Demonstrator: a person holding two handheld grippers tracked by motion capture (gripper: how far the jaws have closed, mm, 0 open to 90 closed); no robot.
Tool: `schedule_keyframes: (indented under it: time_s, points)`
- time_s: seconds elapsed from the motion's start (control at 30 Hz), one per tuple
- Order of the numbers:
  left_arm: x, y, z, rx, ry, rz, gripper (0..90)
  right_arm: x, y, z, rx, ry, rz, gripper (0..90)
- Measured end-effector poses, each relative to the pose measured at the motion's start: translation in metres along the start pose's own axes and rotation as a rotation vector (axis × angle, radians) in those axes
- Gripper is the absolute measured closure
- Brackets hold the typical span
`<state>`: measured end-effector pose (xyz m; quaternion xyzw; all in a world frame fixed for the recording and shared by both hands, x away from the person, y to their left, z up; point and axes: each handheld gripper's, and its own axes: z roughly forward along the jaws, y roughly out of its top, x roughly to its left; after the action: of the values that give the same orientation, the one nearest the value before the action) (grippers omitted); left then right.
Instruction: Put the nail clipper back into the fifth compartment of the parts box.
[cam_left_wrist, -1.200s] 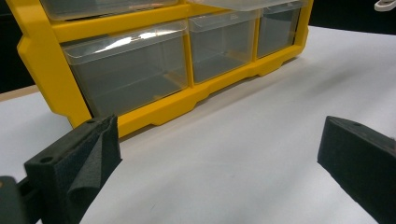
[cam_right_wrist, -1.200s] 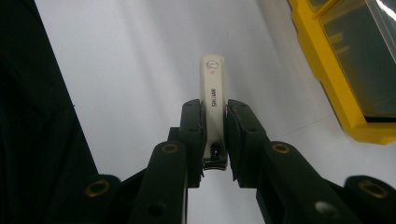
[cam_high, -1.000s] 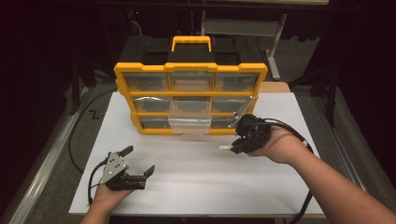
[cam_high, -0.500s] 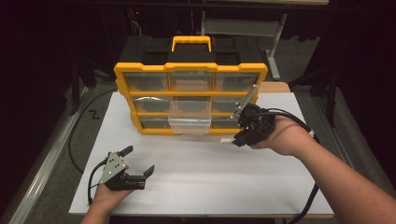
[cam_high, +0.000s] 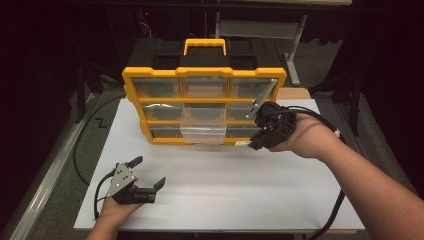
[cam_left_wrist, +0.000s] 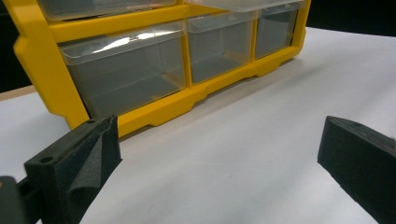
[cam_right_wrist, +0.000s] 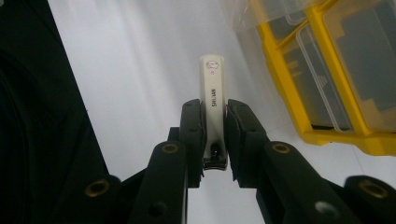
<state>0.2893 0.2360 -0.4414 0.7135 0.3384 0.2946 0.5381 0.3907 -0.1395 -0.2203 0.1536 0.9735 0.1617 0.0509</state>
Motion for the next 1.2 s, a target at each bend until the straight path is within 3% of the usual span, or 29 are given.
schedule_keyframes:
  time_s: [0.57, 1.0, 1.2]
  points:
    - [0.0, 0.0, 0.0, 0.004, 0.0, -0.013, 0.2, -0.002, 0.018, -0.024, -0.031, -0.007, -0.023, 79.7]
    - [0.001, 0.001, -0.001, -0.004, 0.002, -0.007, 0.2, -0.007, 0.036, -0.023, -0.039, -0.015, -0.042, 79.7]
    - [0.001, 0.002, -0.003, -0.01, 0.001, -0.01, 0.2, -0.011, 0.051, -0.021, -0.01, -0.031, -0.055, 79.7]
